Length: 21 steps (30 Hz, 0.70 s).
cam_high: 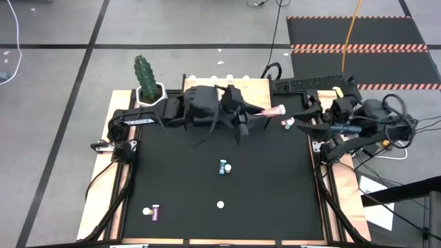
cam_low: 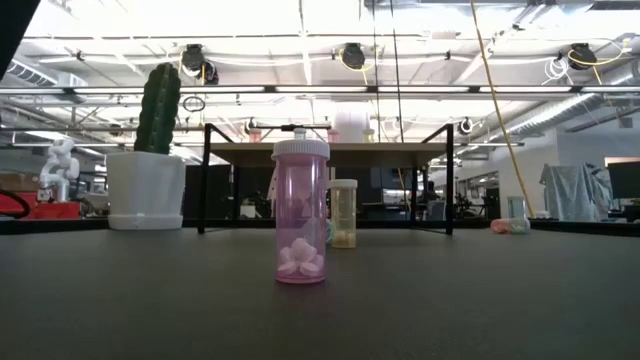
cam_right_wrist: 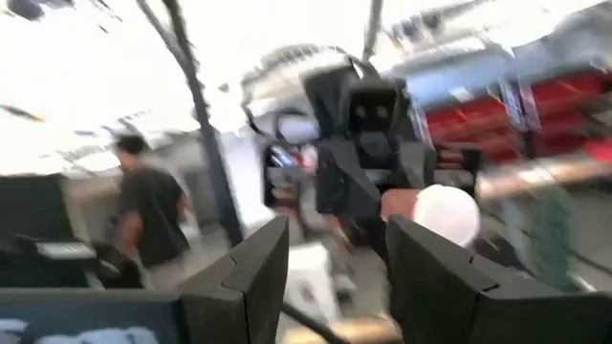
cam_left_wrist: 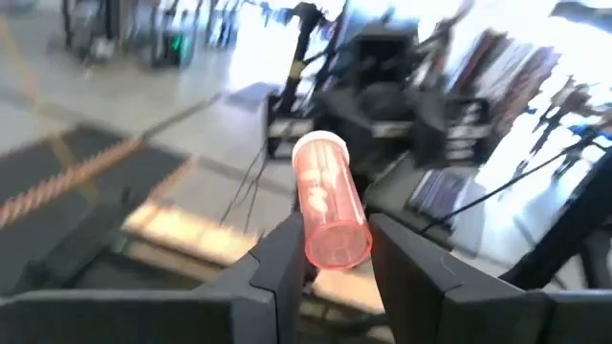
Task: Pick and place medicine bottles onto shelf by color
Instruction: Put the bottom orange pill bottle aligned with the other orange pill bottle on the shelf
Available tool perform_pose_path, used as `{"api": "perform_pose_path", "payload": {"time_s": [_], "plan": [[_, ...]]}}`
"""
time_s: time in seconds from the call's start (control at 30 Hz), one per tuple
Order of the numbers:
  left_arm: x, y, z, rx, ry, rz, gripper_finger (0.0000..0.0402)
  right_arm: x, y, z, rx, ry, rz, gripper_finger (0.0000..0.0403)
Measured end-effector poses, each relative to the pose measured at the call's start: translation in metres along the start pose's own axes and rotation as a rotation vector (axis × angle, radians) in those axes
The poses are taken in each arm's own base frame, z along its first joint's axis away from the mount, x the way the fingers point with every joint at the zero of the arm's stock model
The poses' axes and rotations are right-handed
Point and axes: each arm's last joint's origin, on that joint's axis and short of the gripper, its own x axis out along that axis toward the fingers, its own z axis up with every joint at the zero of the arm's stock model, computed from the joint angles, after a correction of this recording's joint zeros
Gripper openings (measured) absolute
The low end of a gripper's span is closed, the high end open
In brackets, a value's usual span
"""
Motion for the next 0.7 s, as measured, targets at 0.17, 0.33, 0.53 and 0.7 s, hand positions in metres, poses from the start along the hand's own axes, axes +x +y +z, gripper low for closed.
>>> {"api": "perform_pose_path", "payload": {"time_s": [0.17,0.33,0.53,0.7], "plan": [[-0.002,-0.012,0.003,0.067,-0.065,-0.042,0.0117,-0.003,0.005,0.013,0.024,-0.173,0.093,0.0171],[0.008,0.002,-0.013,0.087,0.000,-0.016,0.0117,0.001,0.004,0.014,0.030,-0.206,0.064,0.0172],[-0.006,0.041,-0.044,0.023,0.026,-0.025,0.0117,0.014,0.000,0.003,0.015,-0.174,-0.025,0.0172],[-0.053,0.090,-0.073,-0.117,-0.177,-0.116,0.0117,0.027,-0.005,-0.007,-0.006,-0.147,-0.146,0.0172]]}}
